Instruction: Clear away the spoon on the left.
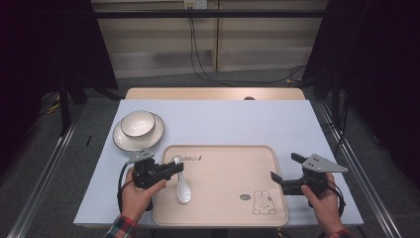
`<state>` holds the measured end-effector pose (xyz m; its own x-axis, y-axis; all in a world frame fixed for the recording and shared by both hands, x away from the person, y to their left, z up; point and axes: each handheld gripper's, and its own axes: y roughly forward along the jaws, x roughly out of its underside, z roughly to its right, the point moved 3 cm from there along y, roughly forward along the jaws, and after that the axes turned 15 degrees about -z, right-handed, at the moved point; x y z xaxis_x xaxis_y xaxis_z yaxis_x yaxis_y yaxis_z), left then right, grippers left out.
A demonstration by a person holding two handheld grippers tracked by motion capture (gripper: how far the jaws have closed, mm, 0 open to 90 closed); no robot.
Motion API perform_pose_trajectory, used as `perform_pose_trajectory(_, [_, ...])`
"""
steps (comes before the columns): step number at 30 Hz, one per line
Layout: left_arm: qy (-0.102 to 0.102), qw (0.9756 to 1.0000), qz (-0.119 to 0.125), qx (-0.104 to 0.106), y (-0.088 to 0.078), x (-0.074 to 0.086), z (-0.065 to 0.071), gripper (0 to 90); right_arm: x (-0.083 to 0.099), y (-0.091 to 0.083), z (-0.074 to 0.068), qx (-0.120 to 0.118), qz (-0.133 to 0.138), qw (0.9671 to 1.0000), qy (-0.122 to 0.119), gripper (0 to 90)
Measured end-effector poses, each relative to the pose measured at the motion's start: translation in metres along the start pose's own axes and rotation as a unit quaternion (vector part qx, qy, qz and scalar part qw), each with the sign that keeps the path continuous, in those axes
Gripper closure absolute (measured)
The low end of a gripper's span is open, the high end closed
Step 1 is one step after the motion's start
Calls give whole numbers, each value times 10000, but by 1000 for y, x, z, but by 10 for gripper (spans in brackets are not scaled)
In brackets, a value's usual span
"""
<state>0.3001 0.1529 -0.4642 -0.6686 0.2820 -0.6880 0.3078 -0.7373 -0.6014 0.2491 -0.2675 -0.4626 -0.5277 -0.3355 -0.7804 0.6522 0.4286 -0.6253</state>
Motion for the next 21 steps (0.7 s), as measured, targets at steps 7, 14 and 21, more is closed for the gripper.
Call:
perform_pose_trajectory(7, [50, 9998, -55, -199, 6, 1, -4, 734, 0, 1, 0, 11, -5, 10000, -11, 15])
perform_pose_trajectory(14, [-20, 9995, -169, -280, 11, 2, -8, 703, 0, 0, -1, -25, -7, 10000, -46, 15])
perform_pose_trajectory(21, [-92, 9991, -226, -353, 14, 3, -9, 689, 0, 1, -2, -26, -21, 10000, -49, 15])
